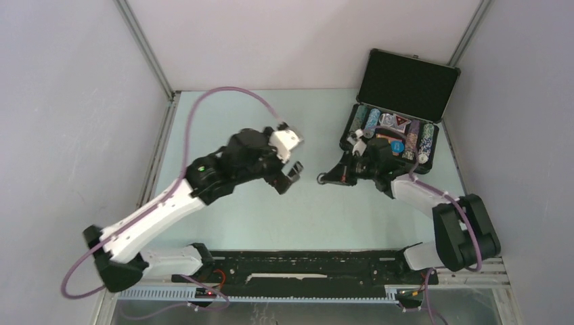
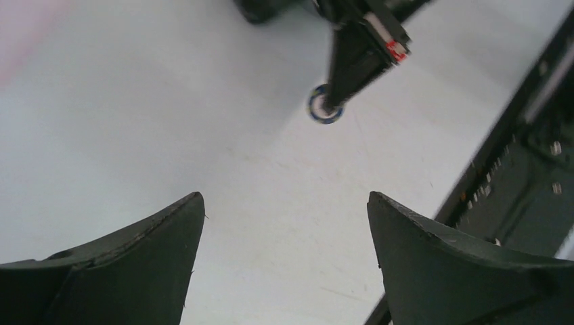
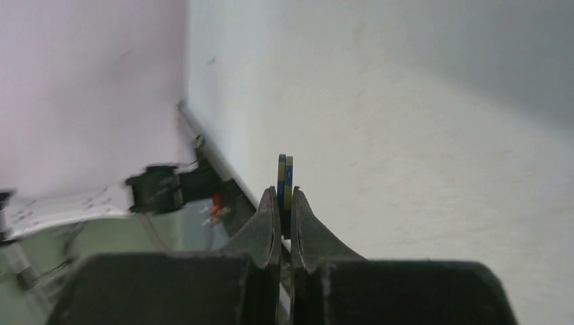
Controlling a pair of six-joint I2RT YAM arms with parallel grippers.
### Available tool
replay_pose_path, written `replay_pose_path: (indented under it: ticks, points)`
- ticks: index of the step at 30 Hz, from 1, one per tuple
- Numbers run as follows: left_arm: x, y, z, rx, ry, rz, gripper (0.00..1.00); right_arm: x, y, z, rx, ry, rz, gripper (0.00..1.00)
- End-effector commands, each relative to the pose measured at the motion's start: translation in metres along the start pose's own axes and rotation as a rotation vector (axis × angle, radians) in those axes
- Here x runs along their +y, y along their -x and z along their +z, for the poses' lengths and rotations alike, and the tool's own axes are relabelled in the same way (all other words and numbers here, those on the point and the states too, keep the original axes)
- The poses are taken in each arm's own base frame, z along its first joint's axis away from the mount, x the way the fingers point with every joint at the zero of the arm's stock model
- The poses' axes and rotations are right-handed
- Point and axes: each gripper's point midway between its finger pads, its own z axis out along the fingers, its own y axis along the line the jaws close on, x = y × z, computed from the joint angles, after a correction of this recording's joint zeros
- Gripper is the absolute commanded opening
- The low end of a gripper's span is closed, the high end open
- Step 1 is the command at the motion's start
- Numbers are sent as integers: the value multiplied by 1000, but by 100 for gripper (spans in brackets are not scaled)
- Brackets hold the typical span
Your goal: Pack up texas hold em set
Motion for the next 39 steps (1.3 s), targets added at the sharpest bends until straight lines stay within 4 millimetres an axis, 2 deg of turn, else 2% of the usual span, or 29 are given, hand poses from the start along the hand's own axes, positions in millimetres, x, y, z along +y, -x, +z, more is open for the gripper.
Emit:
replay_pose_path:
  ticks: [1, 4, 6, 8, 9, 13, 17, 23, 28, 33, 39]
  points:
    - [51, 36, -49, -263, 250, -153, 96, -29, 39, -35, -100, -325, -281, 0]
    - [65, 42, -76, -398, 302, -250, 99, -41, 70, -59, -144, -537, -458, 0]
    - [66, 44, -91, -449, 312, -271, 99, -35, 86, -71, -133, -585, -601, 0]
    - [70, 44, -106, -485, 344, -283, 99, -23, 89, -70, -77, -539, -775, 0]
    - [73, 42, -112, -497, 366, -296, 99, -19, 97, -71, -83, -558, -828, 0]
    - [81, 36, -125, -535, 421, -329, 100, -12, 124, -70, -45, -641, -960, 0]
    - [81, 38, -127, -539, 405, -336, 100, -27, 141, -62, 72, -793, -1089, 0]
    - [78, 38, -120, -527, 356, -349, 100, -61, 160, -49, 235, -931, -1126, 0]
    - [80, 38, -117, -509, 344, -361, 100, -68, 174, -38, 298, -987, -1181, 0]
    - [81, 36, -117, -503, 349, -358, 100, -79, 185, -40, 335, -1071, -1199, 0]
    - [84, 34, -116, -493, 365, -357, 100, -86, 188, -34, 370, -1070, -1224, 0]
